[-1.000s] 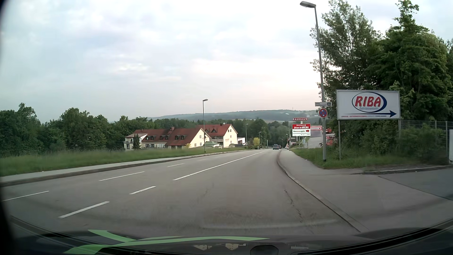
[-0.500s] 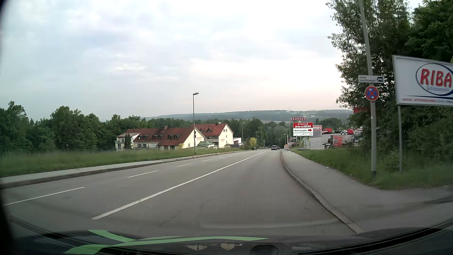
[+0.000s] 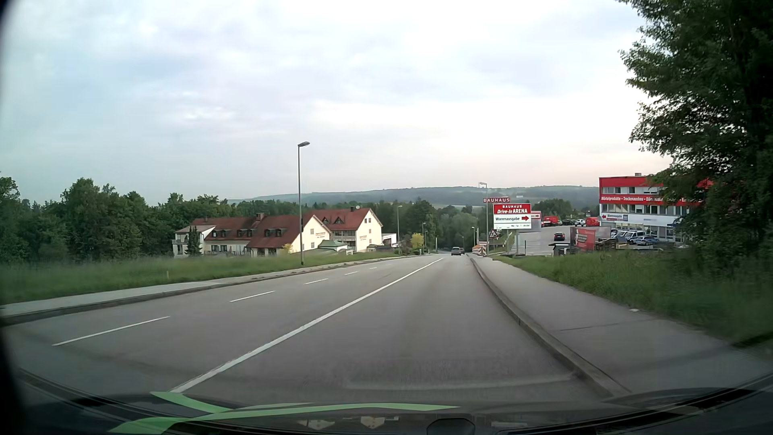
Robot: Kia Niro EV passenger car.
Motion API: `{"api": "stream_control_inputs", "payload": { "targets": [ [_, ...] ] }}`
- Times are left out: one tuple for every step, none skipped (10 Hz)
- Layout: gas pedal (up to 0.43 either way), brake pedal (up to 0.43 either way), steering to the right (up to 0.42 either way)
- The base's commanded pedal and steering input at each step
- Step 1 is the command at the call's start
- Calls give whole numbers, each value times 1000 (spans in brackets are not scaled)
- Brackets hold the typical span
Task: Follow the waypoints while adhering to traffic rules and regulations
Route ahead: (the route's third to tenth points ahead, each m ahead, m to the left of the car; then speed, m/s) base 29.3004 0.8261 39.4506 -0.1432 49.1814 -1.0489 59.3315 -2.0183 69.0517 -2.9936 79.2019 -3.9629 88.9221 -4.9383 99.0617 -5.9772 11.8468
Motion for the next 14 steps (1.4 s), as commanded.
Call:
{"api": "stream_control_inputs", "payload": {
  "targets": [
    [0, 159, 33],
    [0, 152, 31],
    [0, 152, 29],
    [0, 152, 27],
    [0, 152, 24],
    [0, 152, 23],
    [0, 159, 23],
    [0, 152, 23],
    [0, 152, 21],
    [0, 152, 18],
    [0, 152, 13],
    [0, 152, 9],
    [0, 146, 6],
    [0, 122, 5]
  ]
}}
